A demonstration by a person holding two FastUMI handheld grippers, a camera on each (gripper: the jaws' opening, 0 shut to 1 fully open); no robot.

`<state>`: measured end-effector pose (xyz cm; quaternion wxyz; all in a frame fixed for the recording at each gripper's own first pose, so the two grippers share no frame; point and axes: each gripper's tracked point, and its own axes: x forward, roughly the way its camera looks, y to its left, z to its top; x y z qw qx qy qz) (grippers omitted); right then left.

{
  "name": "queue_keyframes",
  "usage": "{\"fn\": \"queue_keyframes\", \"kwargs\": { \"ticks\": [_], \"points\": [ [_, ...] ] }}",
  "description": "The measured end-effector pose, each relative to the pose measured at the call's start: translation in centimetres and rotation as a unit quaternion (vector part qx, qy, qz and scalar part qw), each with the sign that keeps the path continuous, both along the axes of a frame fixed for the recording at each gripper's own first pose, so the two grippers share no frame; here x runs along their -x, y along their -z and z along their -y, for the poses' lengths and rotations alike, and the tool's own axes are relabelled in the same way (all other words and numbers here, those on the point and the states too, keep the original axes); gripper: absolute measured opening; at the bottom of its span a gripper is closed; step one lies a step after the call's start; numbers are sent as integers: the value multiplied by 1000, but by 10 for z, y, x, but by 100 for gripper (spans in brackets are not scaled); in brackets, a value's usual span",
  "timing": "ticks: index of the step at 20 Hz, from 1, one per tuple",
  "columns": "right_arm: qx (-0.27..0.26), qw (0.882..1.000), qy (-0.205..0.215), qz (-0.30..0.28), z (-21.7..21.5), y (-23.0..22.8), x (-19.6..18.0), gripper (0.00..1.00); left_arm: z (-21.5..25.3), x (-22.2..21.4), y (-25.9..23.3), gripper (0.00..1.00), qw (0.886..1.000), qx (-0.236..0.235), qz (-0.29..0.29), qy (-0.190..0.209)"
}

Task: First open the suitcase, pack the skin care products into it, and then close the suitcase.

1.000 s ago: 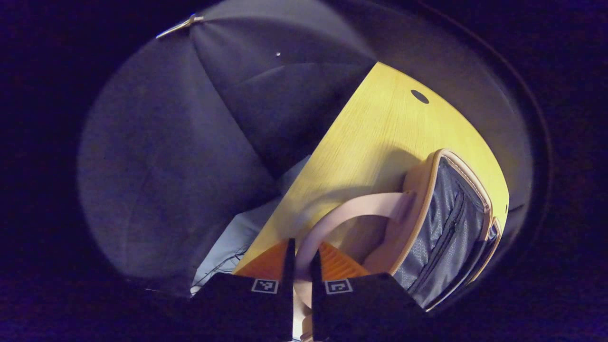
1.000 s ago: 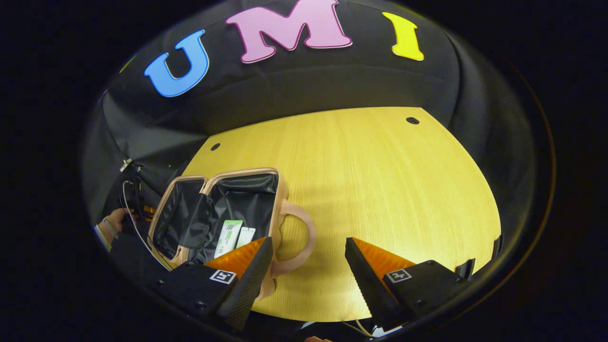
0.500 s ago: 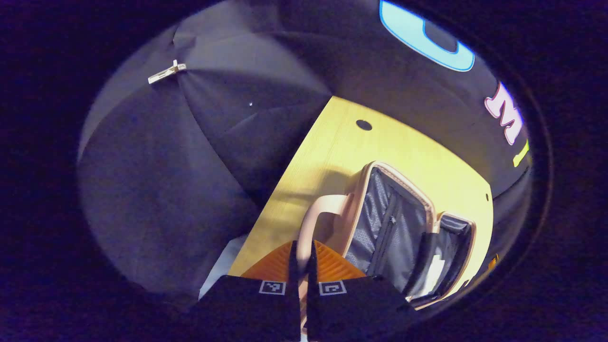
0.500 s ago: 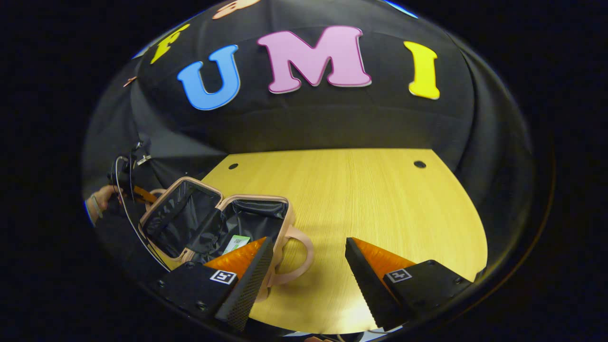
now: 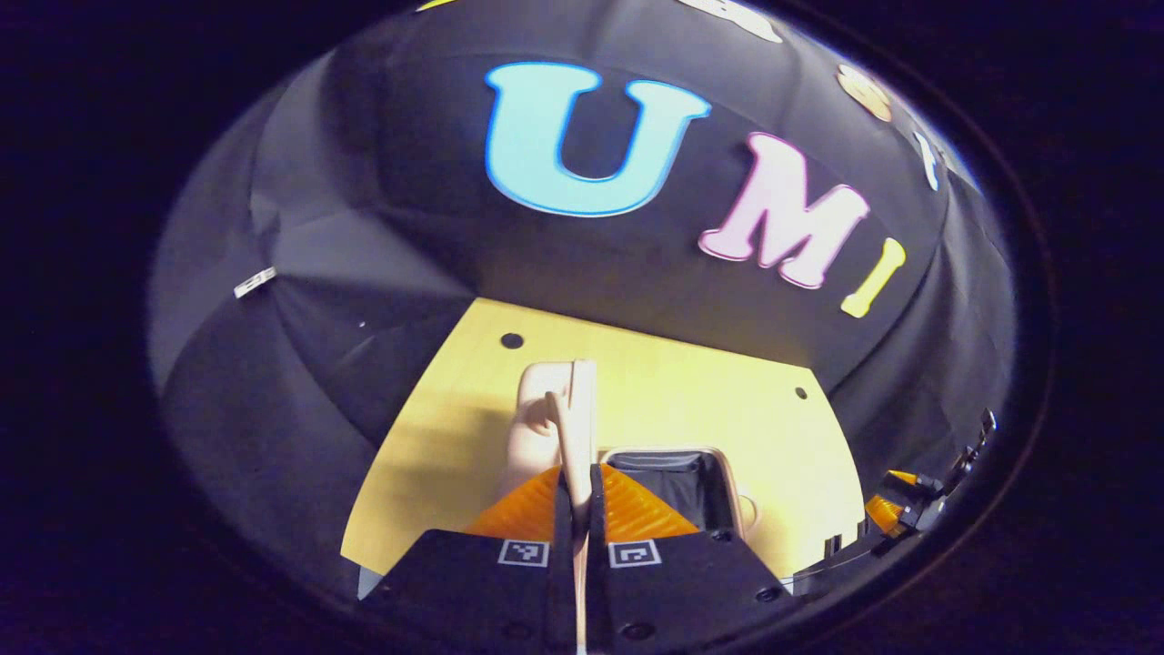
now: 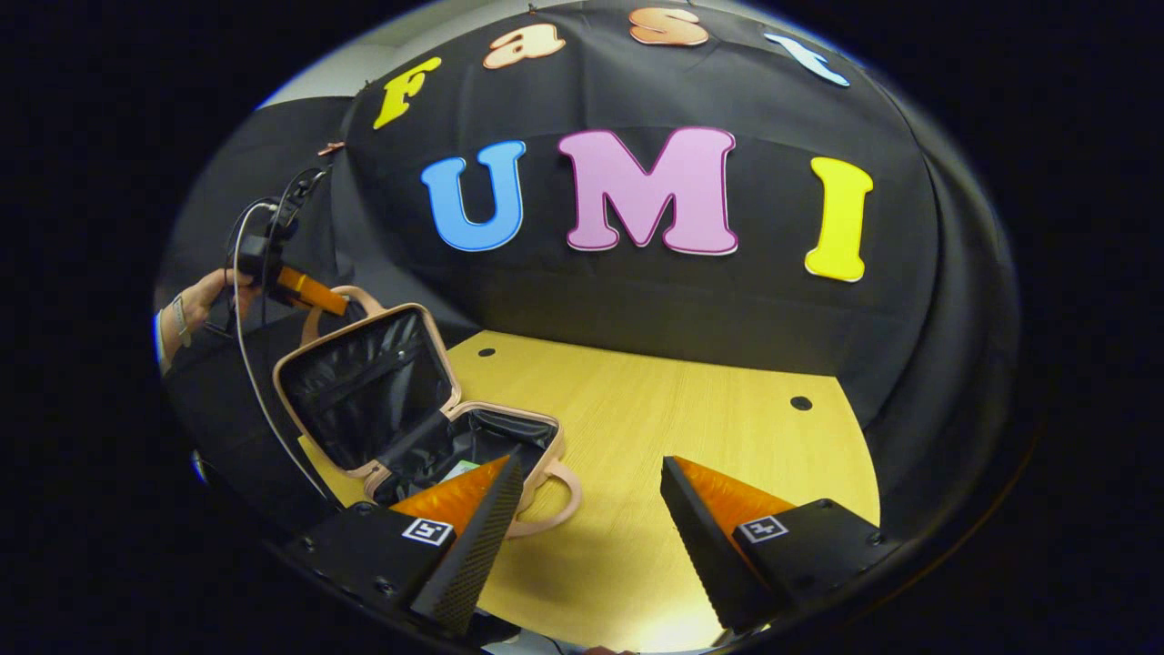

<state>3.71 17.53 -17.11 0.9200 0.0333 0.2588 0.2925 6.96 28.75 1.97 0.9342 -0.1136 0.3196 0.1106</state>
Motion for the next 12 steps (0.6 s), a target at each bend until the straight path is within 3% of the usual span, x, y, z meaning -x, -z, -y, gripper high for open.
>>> {"fn": "queue_keyframes", "kwargs": {
  "ticks": [3, 5, 9, 12],
  "points": [
    [-13, 1000, 0, 24, 25, -26, 6, 97, 98, -42, 13, 10, 995, 12, 0, 99],
    [-19, 999, 5, 45, 42, -47, 9, 97, 145, -68, 40, 9, 990, 21, -18, 140],
    [-19, 997, 39, 67, 80, -68, 17, 97, 197, -95, 103, 10, 980, 50, -79, 178],
    [0, 995, 78, 69, 112, -66, 21, 97, 229, -103, 168, 10, 972, 52, -138, 184]
  ]
}}
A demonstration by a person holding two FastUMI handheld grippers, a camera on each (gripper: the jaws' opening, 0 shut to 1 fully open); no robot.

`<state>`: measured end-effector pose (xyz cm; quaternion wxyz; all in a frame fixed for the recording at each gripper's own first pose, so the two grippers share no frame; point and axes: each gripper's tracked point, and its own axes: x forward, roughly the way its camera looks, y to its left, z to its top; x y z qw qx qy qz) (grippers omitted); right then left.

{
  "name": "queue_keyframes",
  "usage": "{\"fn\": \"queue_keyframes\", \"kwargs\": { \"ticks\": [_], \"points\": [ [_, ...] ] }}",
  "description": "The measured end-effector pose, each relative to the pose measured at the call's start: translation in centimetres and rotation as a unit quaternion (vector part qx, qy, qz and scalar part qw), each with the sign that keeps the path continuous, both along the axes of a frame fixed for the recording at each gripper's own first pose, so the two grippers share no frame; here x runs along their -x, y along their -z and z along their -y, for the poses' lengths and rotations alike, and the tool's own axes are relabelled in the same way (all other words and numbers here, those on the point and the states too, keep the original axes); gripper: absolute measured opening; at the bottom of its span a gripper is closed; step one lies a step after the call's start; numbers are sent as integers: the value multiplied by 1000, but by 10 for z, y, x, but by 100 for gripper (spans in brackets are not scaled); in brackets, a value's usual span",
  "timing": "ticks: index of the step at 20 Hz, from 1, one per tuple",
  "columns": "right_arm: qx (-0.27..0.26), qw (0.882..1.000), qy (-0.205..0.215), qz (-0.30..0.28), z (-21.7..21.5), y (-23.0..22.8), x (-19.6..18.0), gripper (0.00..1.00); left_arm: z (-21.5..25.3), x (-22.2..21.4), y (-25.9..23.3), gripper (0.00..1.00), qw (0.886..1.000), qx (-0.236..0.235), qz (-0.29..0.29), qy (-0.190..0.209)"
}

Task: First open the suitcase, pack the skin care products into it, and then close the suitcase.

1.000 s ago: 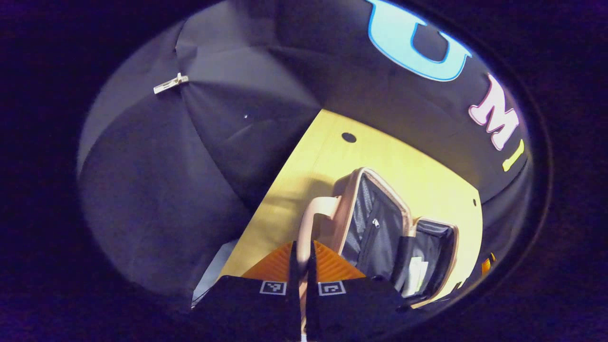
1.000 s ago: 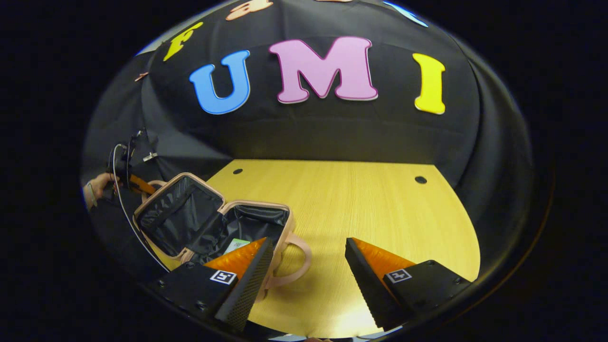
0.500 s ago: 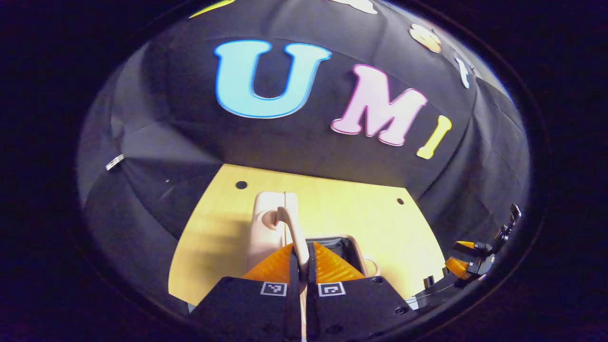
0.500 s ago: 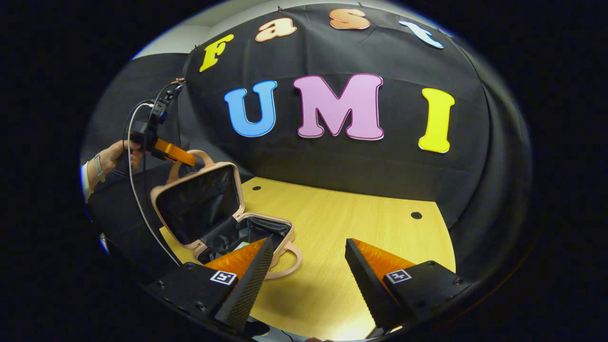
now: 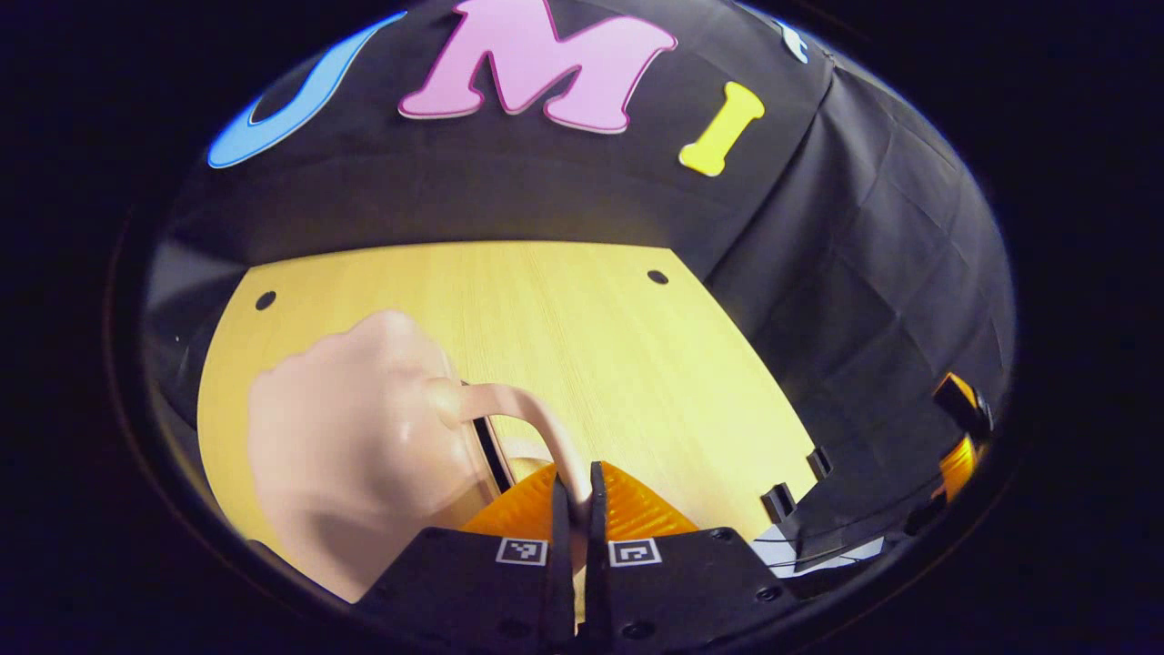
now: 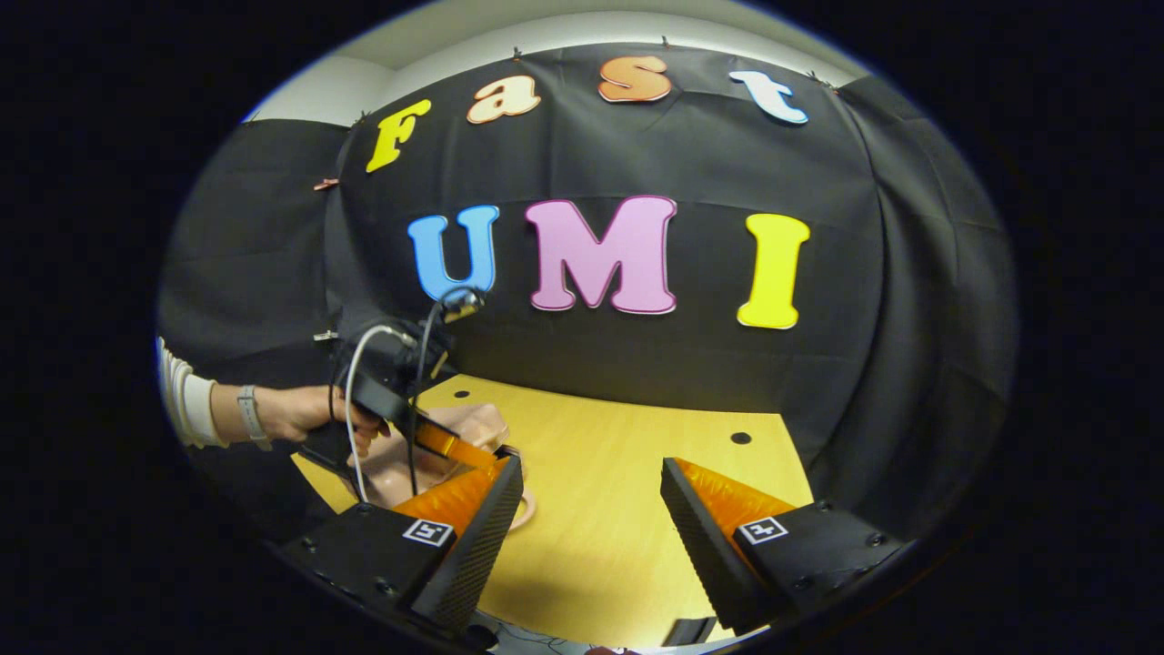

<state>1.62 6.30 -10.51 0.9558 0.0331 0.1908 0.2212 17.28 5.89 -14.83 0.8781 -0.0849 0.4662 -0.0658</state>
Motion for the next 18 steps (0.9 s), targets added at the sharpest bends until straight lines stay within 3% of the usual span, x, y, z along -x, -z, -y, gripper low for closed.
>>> {"fn": "queue_keyframes", "kwargs": {
  "ticks": [5, 8, 9, 10, 11, 13, 18],
  "points": [
    [12, 999, 39, -10, 40, 10, 9, 97, 8, 7, 76, 15, 997, -22, -80, 2],
    [9, 999, 28, -12, 50, 13, 9, 97, 1, 10, 70, 30, 991, -100, -91, -10],
    [9, 1000, 22, -6, 54, 11, 4, 97, 1, 4, 54, 57, 990, -127, -61, -7],
    [10, 1000, 16, 0, 57, 8, 0, 97, 10, 0, 28, 77, 990, -141, -23, -6],
    [12, 1000, 10, 2, 59, 7, -4, 97, 17, -4, 0, 84, 988, -151, 15, -10],
    [9, 1000, -2, 12, 60, -1, -19, 97, 26, -7, -67, 82, 981, -167, 97, -33],
    [-25, 998, -33, 48, 46, -38, -53, 97, 50, 16, -207, 91, 938, -177, 279, -108]
  ]
}}
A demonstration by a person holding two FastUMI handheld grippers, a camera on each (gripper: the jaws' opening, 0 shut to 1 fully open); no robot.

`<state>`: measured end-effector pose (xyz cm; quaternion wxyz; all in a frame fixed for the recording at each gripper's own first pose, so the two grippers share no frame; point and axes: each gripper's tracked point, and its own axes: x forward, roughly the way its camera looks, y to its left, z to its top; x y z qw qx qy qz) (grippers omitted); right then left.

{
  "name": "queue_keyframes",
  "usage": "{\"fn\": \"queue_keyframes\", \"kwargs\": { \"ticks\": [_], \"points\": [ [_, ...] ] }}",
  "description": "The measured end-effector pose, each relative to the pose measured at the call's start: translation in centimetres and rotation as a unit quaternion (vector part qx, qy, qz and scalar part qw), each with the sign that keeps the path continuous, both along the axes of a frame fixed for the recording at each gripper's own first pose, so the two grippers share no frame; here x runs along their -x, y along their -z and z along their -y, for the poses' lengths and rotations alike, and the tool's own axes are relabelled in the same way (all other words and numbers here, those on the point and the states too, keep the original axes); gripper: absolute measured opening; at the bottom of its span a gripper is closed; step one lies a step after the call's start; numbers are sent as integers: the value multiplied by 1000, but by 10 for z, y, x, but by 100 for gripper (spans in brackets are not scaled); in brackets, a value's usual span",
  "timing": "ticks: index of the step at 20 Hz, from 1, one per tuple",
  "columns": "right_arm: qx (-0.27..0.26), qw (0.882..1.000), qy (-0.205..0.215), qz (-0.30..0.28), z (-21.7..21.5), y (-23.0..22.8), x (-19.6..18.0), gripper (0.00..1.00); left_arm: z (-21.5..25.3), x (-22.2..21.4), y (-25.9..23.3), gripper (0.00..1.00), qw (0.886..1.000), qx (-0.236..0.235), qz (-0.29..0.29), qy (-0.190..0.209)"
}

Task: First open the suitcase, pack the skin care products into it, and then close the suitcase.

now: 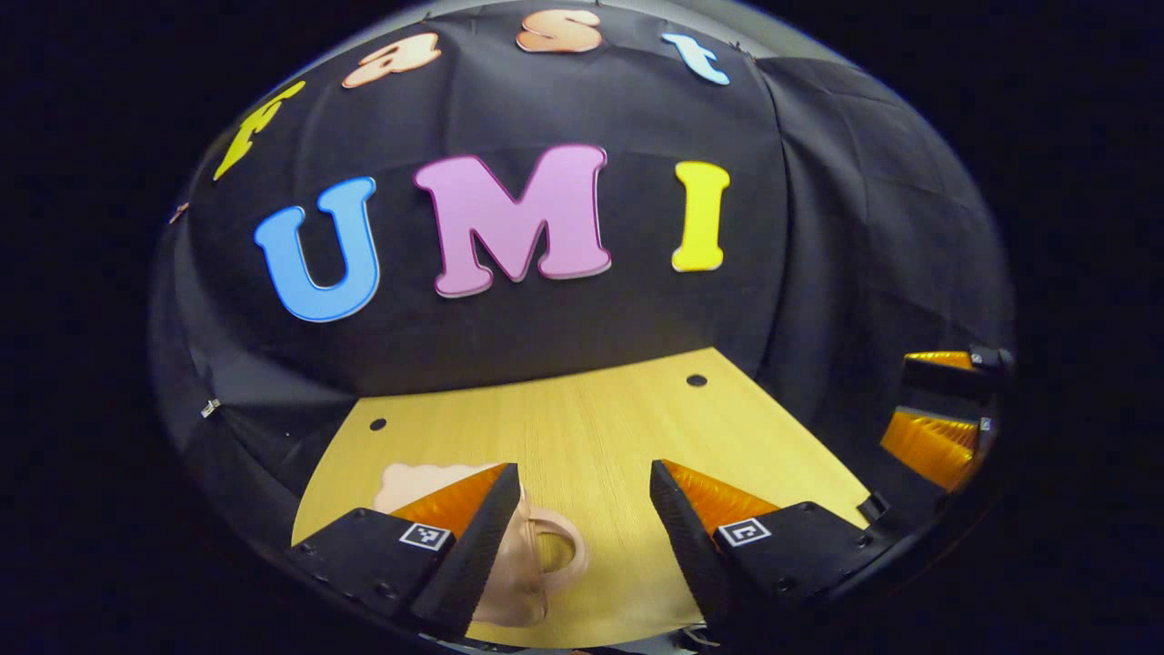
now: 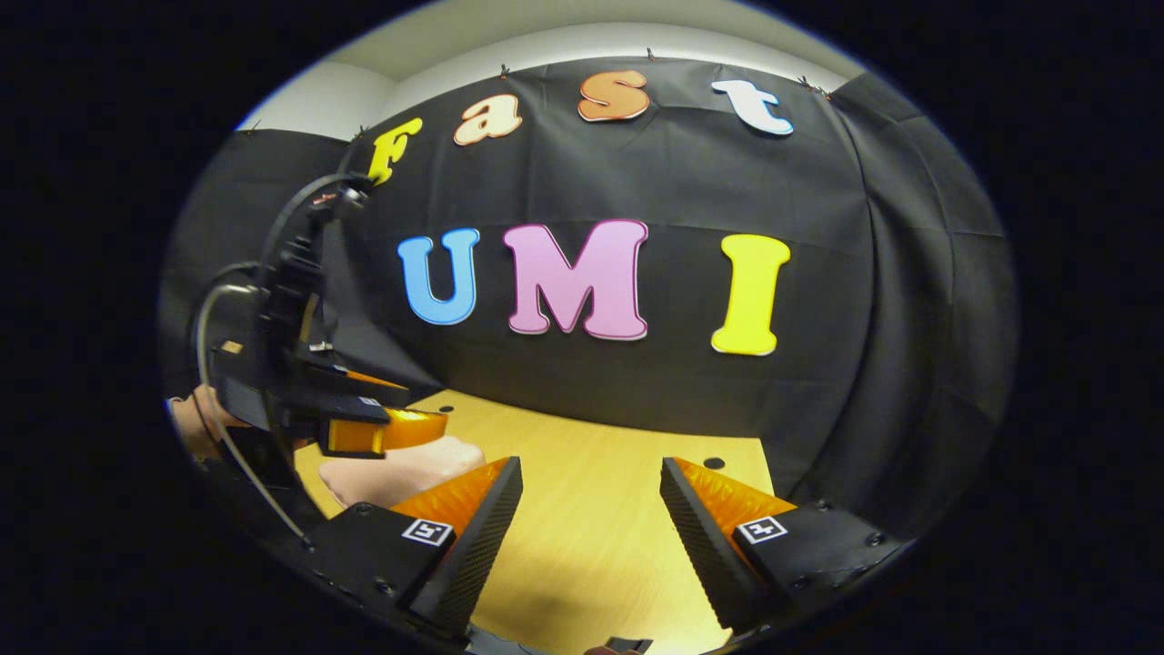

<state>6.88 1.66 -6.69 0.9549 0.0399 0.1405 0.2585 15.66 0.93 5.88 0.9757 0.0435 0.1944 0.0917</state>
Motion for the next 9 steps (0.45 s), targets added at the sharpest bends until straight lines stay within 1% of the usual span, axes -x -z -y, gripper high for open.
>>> {"fn": "queue_keyframes", "kwargs": {
  "ticks": [3, 6, 9],
  "points": [
    [-4, 1000, 2, 18, -11, -15, -18, 97, -5, 25, -46, 91, 999, 11, 53, -6],
    [-24, 1000, -2, 18, -31, -27, -23, 96, -9, 32, -67, 92, 997, -5, 75, -11],
    [-6, 999, 10, 30, -33, -35, -27, 96, -12, 38, -83, 92, 995, -6, 101, -13]
  ]
}}
